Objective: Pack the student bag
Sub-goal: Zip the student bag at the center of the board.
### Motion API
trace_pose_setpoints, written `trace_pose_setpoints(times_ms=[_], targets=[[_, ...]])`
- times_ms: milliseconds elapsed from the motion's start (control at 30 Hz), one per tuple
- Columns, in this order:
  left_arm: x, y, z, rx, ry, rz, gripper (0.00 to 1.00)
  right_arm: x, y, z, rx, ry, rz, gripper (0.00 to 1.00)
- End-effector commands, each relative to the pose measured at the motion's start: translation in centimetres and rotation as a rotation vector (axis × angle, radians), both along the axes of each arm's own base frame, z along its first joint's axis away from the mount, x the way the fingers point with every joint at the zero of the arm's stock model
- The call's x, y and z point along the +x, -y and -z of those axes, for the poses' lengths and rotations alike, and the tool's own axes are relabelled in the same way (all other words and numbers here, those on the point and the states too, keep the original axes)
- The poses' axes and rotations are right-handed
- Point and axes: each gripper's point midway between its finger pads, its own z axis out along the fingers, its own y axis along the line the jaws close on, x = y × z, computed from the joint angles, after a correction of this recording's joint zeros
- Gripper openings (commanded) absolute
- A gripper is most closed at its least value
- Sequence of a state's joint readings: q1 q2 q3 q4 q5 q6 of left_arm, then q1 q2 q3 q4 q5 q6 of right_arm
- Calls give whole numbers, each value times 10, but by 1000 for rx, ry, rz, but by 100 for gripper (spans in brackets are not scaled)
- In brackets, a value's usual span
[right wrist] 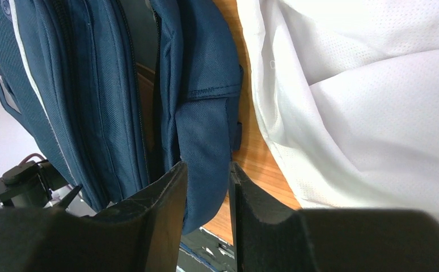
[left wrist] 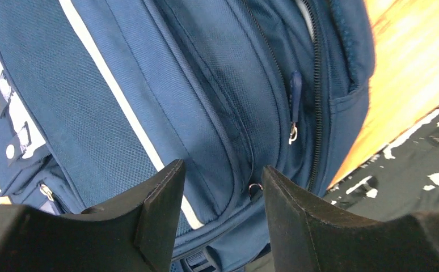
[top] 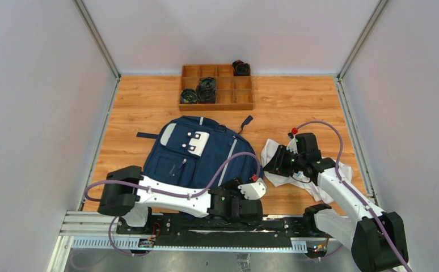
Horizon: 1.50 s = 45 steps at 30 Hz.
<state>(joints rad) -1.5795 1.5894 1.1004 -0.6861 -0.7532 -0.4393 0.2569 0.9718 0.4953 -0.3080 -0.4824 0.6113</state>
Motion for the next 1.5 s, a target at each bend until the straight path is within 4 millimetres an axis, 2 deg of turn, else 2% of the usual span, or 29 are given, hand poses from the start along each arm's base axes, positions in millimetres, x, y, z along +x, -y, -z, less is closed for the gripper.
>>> trace_pose_setpoints(times_ms=[0, 67, 133, 200, 233, 267, 367, 467, 633, 733, 900, 1000, 1067, 1167, 1300, 1467], targets=[[13, -10, 11, 98, 97, -81, 56, 2, -1, -7, 11, 14, -28, 38], [17, -14, 13, 138, 125, -113, 51, 1, -1, -8, 6, 10, -40, 38], [20, -14, 6, 138, 153, -139, 42, -1, -1, -13, 4, 21, -57, 39], [24, -14, -7, 98, 170, -164, 20, -3, -4, -22, 24, 48, -74, 40], [25, -15, -14, 57, 165, -190, 6, -7, -10, -28, 54, 73, -100, 41], [26, -16, -21, 15, 138, -213, 0, -11, -15, -32, 71, 91, -118, 42], [31, -17, -40, -115, 31, -228, 0, -24, -28, -40, 74, 123, -165, 44], [35, -21, -56, -240, -19, -211, 0, -33, -37, -38, 83, 90, -172, 44], [35, -25, -57, -448, -137, -207, 0, -47, -67, -37, 264, -22, -160, 43], [34, -31, -55, -515, -164, -221, 0, -49, -74, -41, 309, -60, -132, 42], [31, -32, -54, -537, -185, -216, 0, -51, -76, -55, 317, 6, -181, 41], [31, -32, -51, -504, -181, -214, 0, -58, -85, -76, 319, 195, -389, 41], [33, -33, -53, -494, -173, -214, 0, -62, -80, -74, 212, 277, -512, 42], [34, -33, -57, -503, -168, -215, 0, -59, -70, -57, 46, 324, -605, 42], [36, -37, -59, -524, -172, -230, 0, -71, -86, -54, 61, 400, -730, 50], [37, -42, -62, -565, -184, -250, 0, -77, -97, -48, 48, 429, -786, 52]])
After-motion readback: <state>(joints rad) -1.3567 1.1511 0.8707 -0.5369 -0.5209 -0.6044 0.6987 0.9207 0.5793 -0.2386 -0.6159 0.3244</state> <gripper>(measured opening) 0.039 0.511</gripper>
